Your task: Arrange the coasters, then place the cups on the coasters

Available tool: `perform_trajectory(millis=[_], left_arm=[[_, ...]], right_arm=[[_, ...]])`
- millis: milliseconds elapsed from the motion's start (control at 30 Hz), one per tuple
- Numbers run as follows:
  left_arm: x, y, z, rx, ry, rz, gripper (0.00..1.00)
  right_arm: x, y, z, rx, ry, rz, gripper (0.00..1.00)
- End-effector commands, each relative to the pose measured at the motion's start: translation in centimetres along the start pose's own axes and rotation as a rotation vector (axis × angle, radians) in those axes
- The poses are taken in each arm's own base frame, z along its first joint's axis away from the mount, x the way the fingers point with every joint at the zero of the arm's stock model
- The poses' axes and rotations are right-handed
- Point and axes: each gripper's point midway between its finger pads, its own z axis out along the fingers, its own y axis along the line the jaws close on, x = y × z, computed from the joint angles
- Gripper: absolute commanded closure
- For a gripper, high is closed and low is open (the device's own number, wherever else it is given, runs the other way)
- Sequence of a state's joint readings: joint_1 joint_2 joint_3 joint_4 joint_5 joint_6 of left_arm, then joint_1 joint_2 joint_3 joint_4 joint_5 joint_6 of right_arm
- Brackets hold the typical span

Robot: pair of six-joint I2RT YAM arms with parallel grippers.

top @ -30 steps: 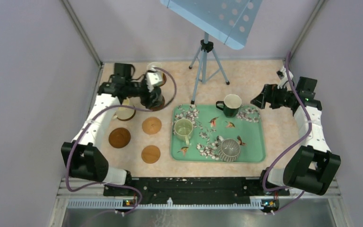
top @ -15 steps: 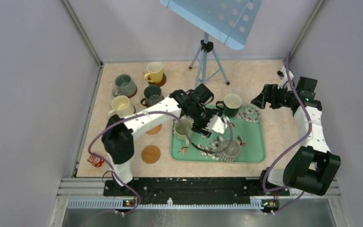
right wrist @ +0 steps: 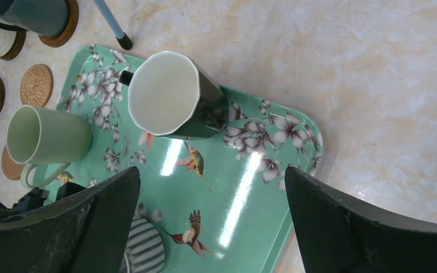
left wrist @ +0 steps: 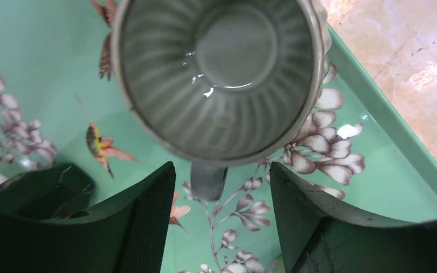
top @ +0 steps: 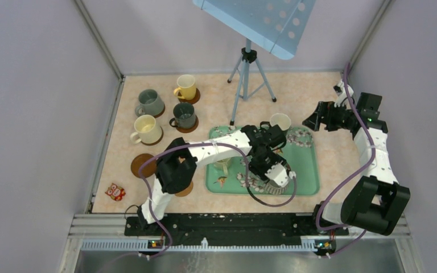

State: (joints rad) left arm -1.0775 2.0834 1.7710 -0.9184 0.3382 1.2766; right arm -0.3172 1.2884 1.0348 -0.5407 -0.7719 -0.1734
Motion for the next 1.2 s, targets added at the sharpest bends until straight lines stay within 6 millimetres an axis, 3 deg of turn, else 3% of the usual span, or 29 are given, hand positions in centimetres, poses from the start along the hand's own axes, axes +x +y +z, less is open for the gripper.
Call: perform_trajectory(millis=[0,300,667,800,1167], left_arm=[[0.0,-0.1,0.7,0.02,0.054,0.041,0.34],[-0.1,-0.3,2.2,0.015,0.075,0.021,0.49],[-0.1,-0.6,1.8,-0.022,0.057,-0.016,0.86],[-0.5,-0.9,0.6,-0.036,0.0,-0.061,1.0],[-1.1,1.1,-6.0,-0.114,-0.315,-0.298,1.0]], right_arm=[[-1.9,0.8,-1.1,0.004,-0.053,-0.064,0.04],[-1.8,0.9,-1.1,0.0,-0.052,-0.063,0.04],[-1.8,0.8,-1.1,0.002,-0.053,-0.066,0.04],[-1.7,0.8,-1.1,0.002,-0.051,-0.066,0.04],[-1.7,0.8,-1.0,-0.004,-0.047,-0.06,0.04]])
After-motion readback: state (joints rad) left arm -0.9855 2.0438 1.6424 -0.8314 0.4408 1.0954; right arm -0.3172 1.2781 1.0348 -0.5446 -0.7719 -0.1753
